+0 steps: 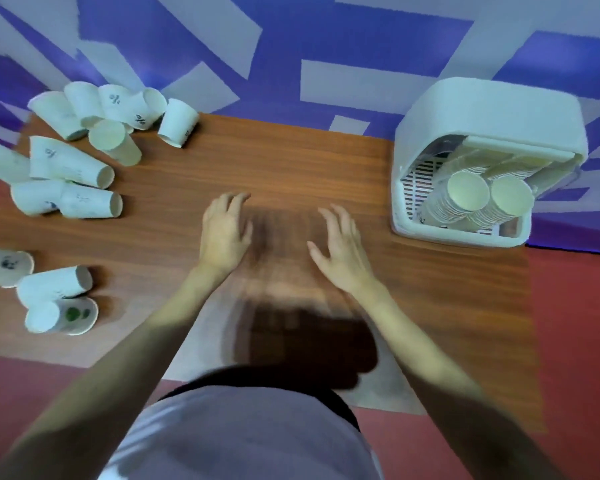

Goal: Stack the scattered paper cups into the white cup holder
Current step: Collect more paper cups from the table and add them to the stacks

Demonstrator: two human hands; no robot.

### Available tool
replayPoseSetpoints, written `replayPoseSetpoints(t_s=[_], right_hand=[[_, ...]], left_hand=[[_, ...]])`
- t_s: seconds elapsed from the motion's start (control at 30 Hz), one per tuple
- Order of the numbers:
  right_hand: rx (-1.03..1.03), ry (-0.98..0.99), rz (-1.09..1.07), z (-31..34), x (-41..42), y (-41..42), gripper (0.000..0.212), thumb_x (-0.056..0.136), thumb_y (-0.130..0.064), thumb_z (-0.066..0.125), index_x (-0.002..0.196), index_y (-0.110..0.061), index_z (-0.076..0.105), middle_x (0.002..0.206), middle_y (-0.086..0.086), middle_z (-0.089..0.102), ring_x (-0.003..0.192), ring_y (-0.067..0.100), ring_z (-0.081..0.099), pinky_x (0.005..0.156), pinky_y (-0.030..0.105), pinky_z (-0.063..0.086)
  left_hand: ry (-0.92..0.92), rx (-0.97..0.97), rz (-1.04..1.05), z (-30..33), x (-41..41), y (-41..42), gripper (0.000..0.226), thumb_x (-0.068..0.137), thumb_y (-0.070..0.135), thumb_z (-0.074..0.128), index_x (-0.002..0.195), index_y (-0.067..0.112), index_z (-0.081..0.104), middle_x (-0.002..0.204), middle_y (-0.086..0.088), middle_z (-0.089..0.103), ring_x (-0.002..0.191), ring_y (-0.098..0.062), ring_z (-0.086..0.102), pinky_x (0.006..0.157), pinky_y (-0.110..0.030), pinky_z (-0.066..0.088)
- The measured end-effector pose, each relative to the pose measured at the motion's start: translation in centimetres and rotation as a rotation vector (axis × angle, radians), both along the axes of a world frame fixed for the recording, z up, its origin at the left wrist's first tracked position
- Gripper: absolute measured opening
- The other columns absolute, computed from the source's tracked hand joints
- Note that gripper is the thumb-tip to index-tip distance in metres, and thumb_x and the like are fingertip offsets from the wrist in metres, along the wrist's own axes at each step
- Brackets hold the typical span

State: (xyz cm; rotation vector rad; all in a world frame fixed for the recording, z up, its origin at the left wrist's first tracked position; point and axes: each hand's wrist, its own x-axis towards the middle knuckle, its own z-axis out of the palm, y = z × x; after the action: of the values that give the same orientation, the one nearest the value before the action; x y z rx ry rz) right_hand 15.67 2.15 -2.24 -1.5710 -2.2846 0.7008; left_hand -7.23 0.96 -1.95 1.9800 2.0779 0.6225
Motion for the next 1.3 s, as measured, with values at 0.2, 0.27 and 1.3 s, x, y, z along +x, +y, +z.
replayPoseSetpoints(t_s=[0.2,0.27,1.3], right_hand=[[-0.126,-0.076,0.205,-0.3,-10.4,0.0,0.065,0.093,-0.031,0.055,0.147,-0.011,0.024,0.151,0.014,0.021,0.139,0.030,0.024,0.115,0.042,0.024],[-0.127,-0.105,0.257,-0.4,-13.8,0.8,0.066,0.093,-0.029,0.056,0.147,-0.010,0.023,0.151,0.015,0.021,0.139,0.031,0.024,0.115,0.042,0.024],[-0.197,-0.203,0.043,-2.7,-36.6,23.3,0.064,0.086,-0.028,0.064,0.141,-0.017,0.033,0.141,0.010,0.032,0.116,0.036,0.050,0.095,0.047,0.044]], left_hand=[[0.015,-0.054,0.134,-0.2,-11.1,-4.3,0.046,0.078,0.016,0.049,0.122,0.002,0.054,0.114,-0.021,0.055,0.102,-0.038,0.052,0.086,-0.045,0.044],[0.006,-0.058,0.199,-0.1,-14.4,-4.7,0.046,0.079,0.013,0.053,0.123,0.001,0.053,0.117,-0.021,0.054,0.105,-0.038,0.051,0.088,-0.045,0.044],[-0.496,-0.050,0.415,-2.1,-28.0,-1.4,0.019,0.088,0.006,0.062,0.106,0.002,0.064,0.099,-0.012,0.069,0.086,-0.023,0.062,0.073,-0.018,0.039]])
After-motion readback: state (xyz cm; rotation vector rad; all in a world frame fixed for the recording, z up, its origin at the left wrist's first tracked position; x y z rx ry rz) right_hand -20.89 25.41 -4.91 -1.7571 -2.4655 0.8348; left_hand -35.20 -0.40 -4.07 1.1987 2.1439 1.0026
